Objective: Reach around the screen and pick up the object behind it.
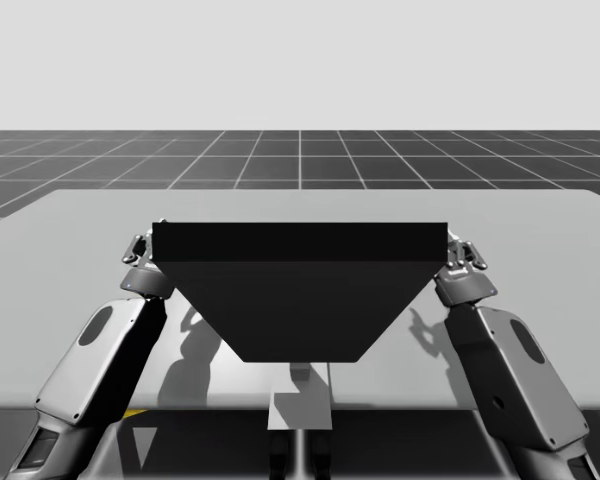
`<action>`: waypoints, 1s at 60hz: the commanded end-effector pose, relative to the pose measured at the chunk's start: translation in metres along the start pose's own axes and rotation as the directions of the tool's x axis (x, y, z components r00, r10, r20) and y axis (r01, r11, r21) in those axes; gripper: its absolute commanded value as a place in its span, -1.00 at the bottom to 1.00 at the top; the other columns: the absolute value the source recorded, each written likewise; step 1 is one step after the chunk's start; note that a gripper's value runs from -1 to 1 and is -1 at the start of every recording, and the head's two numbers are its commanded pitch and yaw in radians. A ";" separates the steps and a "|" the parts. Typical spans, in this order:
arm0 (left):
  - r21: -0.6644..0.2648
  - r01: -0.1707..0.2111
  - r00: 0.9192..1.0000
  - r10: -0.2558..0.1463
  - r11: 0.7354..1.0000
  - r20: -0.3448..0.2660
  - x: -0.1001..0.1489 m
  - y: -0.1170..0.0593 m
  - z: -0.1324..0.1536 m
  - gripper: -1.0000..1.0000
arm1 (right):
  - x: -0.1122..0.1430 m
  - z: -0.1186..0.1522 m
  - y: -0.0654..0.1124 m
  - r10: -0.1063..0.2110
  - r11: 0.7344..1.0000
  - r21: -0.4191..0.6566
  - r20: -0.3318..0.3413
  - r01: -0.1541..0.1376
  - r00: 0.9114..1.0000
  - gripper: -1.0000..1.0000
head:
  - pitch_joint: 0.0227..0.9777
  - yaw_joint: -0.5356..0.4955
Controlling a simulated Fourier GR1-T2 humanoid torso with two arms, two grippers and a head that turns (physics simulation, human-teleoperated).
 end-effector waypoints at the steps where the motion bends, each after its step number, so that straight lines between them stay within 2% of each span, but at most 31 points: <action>1: -0.001 0.003 1.000 -0.003 1.000 -0.001 -0.001 0.000 0.000 -1.00 | -0.002 0.002 0.001 0.032 0.999 -0.038 0.004 -0.032 0.999 -1.00 | -0.82 0.00; 6: -0.004 0.001 1.000 -0.001 1.000 -0.008 -0.001 0.000 0.000 -1.00 | 0.000 0.004 0.004 0.002 0.999 0.043 0.001 -0.002 1.000 -1.00 | -0.82 0.00; 11: -0.016 -0.019 0.999 0.018 1.000 -0.031 0.000 0.000 0.003 -1.00 | -0.003 0.006 0.007 0.029 0.990 0.139 -0.024 -0.025 0.999 -1.00 | -0.81 0.01; 14: -0.043 -0.037 0.997 0.034 0.998 -0.070 0.000 0.000 0.007 -1.00 | -0.008 0.009 0.011 0.024 0.983 0.183 -0.046 -0.016 0.999 -1.00 | -0.81 0.02; 17: -0.081 -0.054 0.994 0.046 0.995 -0.099 0.000 -0.001 0.012 -1.00 | -0.012 0.011 0.015 0.042 0.974 0.225 -0.055 -0.028 0.998 -1.00 | -0.80 0.02; 18: -0.094 -0.054 0.993 0.044 0.994 -0.108 0.000 -0.001 0.014 -1.00 | -0.013 0.011 0.016 0.051 0.971 0.235 -0.056 -0.036 0.997 -1.00 | -0.80 0.02; 19: -0.123 -0.047 0.990 0.030 0.991 -0.136 0.000 -0.001 0.018 -1.00 | -0.016 0.014 0.019 0.077 0.962 0.269 -0.064 -0.057 0.995 -1.00 | -0.80 0.02; 23: -0.169 -0.053 0.987 0.026 0.984 -0.159 0.002 -0.002 0.024 -1.00 | -0.018 0.017 0.022 0.090 0.948 0.313 -0.071 -0.063 0.993 -1.00 | -0.79 0.01; 24: -0.203 -0.036 0.985 0.001 0.979 -0.172 0.003 -0.003 0.029 -1.00 | -0.017 0.019 0.025 0.102 0.935 0.346 -0.068 -0.072 0.992 -1.00 | -0.79 0.01; 26: -0.218 -0.025 0.984 -0.014 0.976 -0.175 0.004 -0.003 0.032 -1.00 | -0.017 0.021 0.027 0.103 0.928 0.366 -0.068 -0.072 0.992 -1.00 | -0.79 0.01; 29: -0.277 -0.036 0.980 -0.020 0.960 -0.198 0.007 -0.003 0.039 -1.00 | -0.015 0.026 0.030 0.107 0.906 0.417 -0.068 -0.069 0.992 -1.00 | -0.78 0.01; 33: -0.316 -0.025 0.978 -0.043 0.948 -0.205 0.010 -0.004 0.046 -1.00 | -0.012 0.031 0.032 0.109 0.885 0.461 -0.069 -0.065 0.992 -1.00 | -0.78 0.01; 35: -0.366 -0.029 0.974 -0.055 0.930 -0.219 0.012 -0.004 0.051 -1.00 | -0.010 0.034 0.032 0.104 0.871 0.488 -0.069 -0.057 0.992 -1.00 | -0.78 0.01; 38: -0.399 -0.037 0.972 -0.059 0.916 -0.228 0.013 -0.004 0.054 -1.00 | -0.009 0.037 0.031 0.096 0.861 0.506 -0.074 -0.045 0.993 -1.00 | -0.78 0.01; 40: -0.450 -0.045 0.969 -0.071 0.892 -0.238 0.015 -0.004 0.059 -1.00 | -0.008 0.041 0.030 0.084 0.846 0.532 -0.082 -0.027 0.993 -1.00 | -0.78 0.01; 42: -0.468 -0.047 0.968 -0.075 0.882 -0.238 0.016 -0.004 0.062 -1.00 | -0.008 0.044 0.029 0.084 0.836 0.548 -0.082 -0.026 0.993 -1.00 | -0.78 0.01; 45: -0.519 -0.057 0.966 -0.084 0.853 -0.245 0.019 -0.002 0.067 -1.00 | -0.008 0.050 0.028 0.088 0.810 0.585 -0.085 -0.021 0.993 -1.00 | -0.78 0.01; 47: -0.545 -0.060 0.965 -0.090 0.836 -0.246 0.021 -0.001 0.071 -1.00 | -0.008 0.054 0.027 0.094 0.791 0.612 -0.086 -0.021 0.992 -1.00 | -0.77 0.01; 49: -0.551 -0.061 0.965 -0.092 0.832 -0.246 0.022 -0.001 0.072 -1.00 | -0.008 0.055 0.027 0.098 0.785 0.620 -0.085 -0.025 0.992 -1.00 | -0.77 0.01; 50: -0.578 -0.062 0.965 -0.100 0.814 -0.244 0.025 -0.001 0.076 -1.00 | -0.008 0.061 0.028 0.116 0.758 0.652 -0.082 -0.035 0.990 -1.00 | -0.77 0.01; 53: -0.594 -0.060 0.964 -0.108 0.802 -0.243 0.026 0.000 0.078 -1.00 | -0.008 0.066 0.028 0.128 0.737 0.675 -0.084 -0.038 0.988 -1.00 | -0.77 0.00; 54: -0.610 -0.054 0.964 -0.118 0.790 -0.238 0.028 0.000 0.081 -1.00 | -0.008 0.070 0.028 0.143 0.717 0.696 -0.082 -0.046 0.986 -1.00 | -0.77 0.01; 60: -0.656 -0.068 0.963 -0.121 0.752 -0.239 0.032 0.000 0.088 -1.00 | -0.009 0.082 0.028 0.164 0.671 0.740 -0.086 -0.047 0.983 -1.00 | -0.77 0.00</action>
